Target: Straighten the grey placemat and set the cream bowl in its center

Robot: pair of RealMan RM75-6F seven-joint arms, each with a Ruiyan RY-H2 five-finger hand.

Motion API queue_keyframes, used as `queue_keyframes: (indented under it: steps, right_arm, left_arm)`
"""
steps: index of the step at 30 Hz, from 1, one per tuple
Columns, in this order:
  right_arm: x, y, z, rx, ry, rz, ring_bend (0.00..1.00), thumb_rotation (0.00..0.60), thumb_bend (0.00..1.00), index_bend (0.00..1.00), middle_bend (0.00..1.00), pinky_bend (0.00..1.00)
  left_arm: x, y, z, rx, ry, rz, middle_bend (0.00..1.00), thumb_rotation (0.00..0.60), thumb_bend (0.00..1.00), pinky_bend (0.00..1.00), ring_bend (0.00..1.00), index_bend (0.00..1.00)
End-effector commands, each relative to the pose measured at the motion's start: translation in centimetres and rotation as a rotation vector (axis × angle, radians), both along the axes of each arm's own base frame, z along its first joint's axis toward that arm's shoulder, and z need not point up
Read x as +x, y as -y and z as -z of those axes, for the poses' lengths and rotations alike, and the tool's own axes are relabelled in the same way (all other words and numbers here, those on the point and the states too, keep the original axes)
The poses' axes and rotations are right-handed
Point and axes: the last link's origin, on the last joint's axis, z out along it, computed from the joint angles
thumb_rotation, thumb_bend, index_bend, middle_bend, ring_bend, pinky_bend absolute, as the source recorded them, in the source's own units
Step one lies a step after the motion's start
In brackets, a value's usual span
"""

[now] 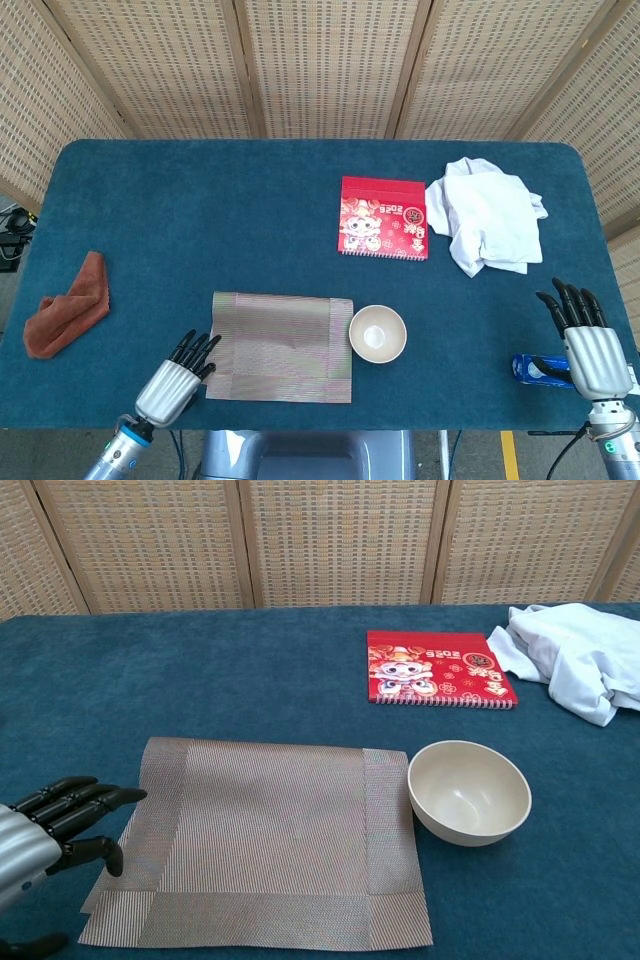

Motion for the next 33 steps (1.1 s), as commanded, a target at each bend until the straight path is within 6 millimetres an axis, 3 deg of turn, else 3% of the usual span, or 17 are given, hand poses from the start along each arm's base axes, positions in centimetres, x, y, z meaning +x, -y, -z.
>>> queue_keyframes:
  steps: [1,9,16,21,28,33]
  right_arm:
    - [0.0,0.0,-0.1,-0.002,0.004,0.0,0.0,0.6,0.27,0.16,0.0,0.0]
    - [0.0,0.0,-0.2,-0.003,0.012,-0.001,0.0,0.6,0.27,0.16,0.0,0.0]
    - [0.0,0.0,-0.4,-0.005,0.018,-0.002,0.0,0.6,0.27,0.16,0.0,0.0]
    - [0.1,-0.1,-0.3,-0.001,0.019,-0.006,0.0,0.6,0.27,0.16,0.0,0.0]
    - [0.1,-0.1,-0.4,-0.003,0.023,-0.006,0.0,0.6,0.27,0.16,0.0,0.0]
    - [0.1,-0.1,-0.4,-0.002,0.023,-0.007,0.0,0.6,0.27,0.16,0.0,0.0]
  left_arm:
    - [0.4,0.0,0.5,-0.002,0.013,0.011,0.0,0.6,0.2,0.0,0.0,0.36]
    - [1.2,-0.1,2.0,0.013,0.017,0.051,0.0,0.6,0.21,0.0,0.0,0.35]
    - [1.1,-0.2,2.2,0.015,0.012,0.051,0.0,0.6,0.36,0.0,0.0,0.34]
    - [1.0,-0.2,2.3,0.015,0.011,0.044,0.0,0.6,0.39,0.0,0.0,0.35]
    - [0.9,-0.2,2.3,0.014,0.016,0.04,0.0,0.6,0.55,0.0,0.0,0.41]
    - [0.8,-0.3,2.2,0.02,0.017,0.036,0.0,0.6,0.57,0.0,0.0,0.52]
